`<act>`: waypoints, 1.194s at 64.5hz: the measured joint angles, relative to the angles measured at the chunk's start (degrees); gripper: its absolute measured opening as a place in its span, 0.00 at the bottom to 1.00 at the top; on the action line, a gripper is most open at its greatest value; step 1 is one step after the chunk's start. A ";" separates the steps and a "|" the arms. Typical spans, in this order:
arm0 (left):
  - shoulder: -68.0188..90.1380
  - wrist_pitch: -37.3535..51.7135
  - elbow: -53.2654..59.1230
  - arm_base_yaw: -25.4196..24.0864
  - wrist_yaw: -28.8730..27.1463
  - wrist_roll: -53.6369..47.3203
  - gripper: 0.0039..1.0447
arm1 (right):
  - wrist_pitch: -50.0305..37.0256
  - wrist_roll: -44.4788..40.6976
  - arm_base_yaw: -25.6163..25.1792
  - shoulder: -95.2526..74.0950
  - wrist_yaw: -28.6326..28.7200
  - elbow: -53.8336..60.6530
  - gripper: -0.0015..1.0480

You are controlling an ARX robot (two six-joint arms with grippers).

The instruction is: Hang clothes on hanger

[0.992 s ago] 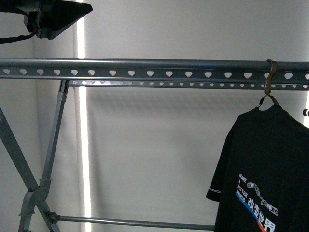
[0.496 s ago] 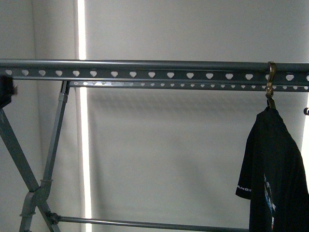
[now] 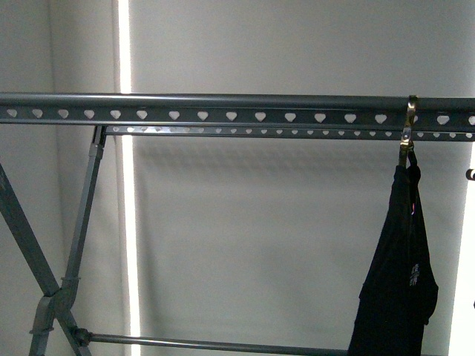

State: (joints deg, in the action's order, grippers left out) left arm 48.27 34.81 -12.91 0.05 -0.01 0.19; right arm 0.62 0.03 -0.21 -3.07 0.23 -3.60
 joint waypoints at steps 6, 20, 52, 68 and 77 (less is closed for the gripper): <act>-2.89 -0.07 2.40 0.00 0.00 0.00 0.03 | -0.04 0.00 0.00 0.39 -0.02 0.57 0.02; -9.11 -2.40 6.45 0.00 -0.02 0.00 0.03 | -0.39 0.00 0.00 2.73 0.00 3.21 0.02; -22.18 -9.22 11.85 0.00 -0.02 -0.02 0.03 | -0.42 0.00 0.00 2.82 0.00 3.23 0.02; -28.55 -14.80 11.87 0.00 -0.04 -0.02 0.03 | -0.42 0.00 0.00 2.82 0.00 3.23 0.02; -31.58 -17.88 11.87 0.00 -0.04 -0.02 0.03 | -0.42 0.00 0.00 2.82 0.00 3.23 0.02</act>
State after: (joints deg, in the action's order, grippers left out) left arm 16.69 16.93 -1.04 0.05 -0.05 0.16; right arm 0.21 0.03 -0.21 -0.25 0.23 -0.36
